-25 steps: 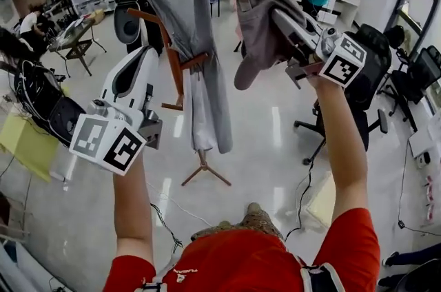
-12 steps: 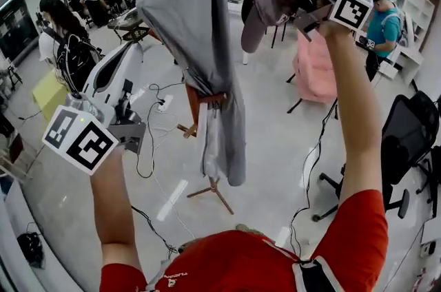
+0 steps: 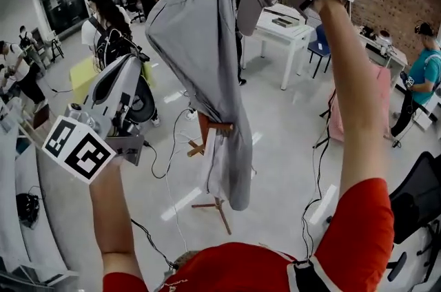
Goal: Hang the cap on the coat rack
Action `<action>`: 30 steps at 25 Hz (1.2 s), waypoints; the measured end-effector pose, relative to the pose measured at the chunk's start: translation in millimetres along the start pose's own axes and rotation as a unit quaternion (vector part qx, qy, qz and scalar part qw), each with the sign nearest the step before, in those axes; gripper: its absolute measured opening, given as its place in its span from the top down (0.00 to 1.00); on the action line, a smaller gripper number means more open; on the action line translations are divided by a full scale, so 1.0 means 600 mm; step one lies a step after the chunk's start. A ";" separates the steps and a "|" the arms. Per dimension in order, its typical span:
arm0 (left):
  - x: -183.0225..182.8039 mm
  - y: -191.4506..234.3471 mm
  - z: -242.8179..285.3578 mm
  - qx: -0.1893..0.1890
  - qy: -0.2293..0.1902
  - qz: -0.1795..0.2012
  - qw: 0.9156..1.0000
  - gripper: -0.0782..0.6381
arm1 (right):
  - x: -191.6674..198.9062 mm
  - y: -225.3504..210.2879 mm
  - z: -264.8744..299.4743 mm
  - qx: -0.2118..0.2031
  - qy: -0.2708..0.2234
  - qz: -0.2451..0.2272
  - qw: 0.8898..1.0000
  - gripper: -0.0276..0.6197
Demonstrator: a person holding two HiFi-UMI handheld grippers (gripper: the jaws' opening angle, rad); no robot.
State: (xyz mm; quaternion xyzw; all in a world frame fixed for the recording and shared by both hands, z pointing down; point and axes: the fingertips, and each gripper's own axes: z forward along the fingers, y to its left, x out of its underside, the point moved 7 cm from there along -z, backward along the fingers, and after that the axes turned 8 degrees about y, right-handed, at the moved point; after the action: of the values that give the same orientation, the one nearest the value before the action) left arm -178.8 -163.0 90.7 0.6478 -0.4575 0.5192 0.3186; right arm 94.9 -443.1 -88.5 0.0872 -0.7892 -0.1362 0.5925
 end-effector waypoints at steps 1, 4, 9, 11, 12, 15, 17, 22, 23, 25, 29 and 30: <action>0.001 0.001 -0.002 -0.009 0.002 0.001 1.000 0.88 | 0.000 -0.010 0.008 -0.007 -0.001 0.006 1.000 0.90; 0.007 0.007 -0.008 -0.031 0.009 0.001 0.999 0.88 | 0.006 -0.032 0.030 -0.030 0.003 0.018 0.999 0.90; 0.026 0.012 -0.009 -0.049 0.017 -0.005 0.999 0.88 | 0.020 -0.038 0.045 -0.090 0.005 0.038 0.995 0.90; 0.036 0.013 -0.007 -0.049 0.019 -0.008 0.999 0.88 | 0.027 -0.038 0.054 -0.102 0.015 0.038 0.994 0.90; 0.040 0.015 -0.006 -0.050 0.019 -0.009 0.999 0.88 | 0.031 -0.038 0.061 -0.105 0.022 0.038 0.994 0.90; 0.051 0.015 -0.011 -0.053 0.022 -0.012 0.998 0.88 | 0.047 -0.034 0.080 -0.112 0.040 0.047 0.992 0.90; 0.056 0.013 -0.013 -0.052 0.025 -0.013 0.998 0.88 | 0.053 -0.026 0.084 -0.122 0.043 0.049 0.990 0.90; 0.054 0.009 -0.011 -0.045 0.028 -0.005 0.999 0.88 | 0.075 0.001 0.093 -0.163 0.053 0.045 0.984 0.90; 0.053 0.008 -0.009 -0.042 0.028 -0.004 0.999 0.88 | 0.080 0.006 0.093 -0.165 0.054 0.045 0.984 0.90; 0.054 0.005 -0.006 -0.035 0.030 -0.003 0.999 0.88 | 0.089 0.017 0.092 -0.161 0.052 0.042 0.985 0.90; 0.057 -0.004 0.000 -0.010 0.033 -0.008 0.999 0.88 | 0.097 0.037 0.085 -0.083 0.055 0.006 0.995 0.69; 0.058 -0.005 0.001 -0.003 0.033 -0.010 0.999 0.88 | 0.100 0.040 0.078 -0.055 0.061 -0.005 0.997 0.64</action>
State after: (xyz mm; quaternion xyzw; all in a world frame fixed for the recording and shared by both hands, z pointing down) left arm -174.1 -171.3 124.3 0.6338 -0.4418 0.5357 0.3407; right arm 33.6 -433.2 -38.7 0.0667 -0.7427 -0.1772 0.6423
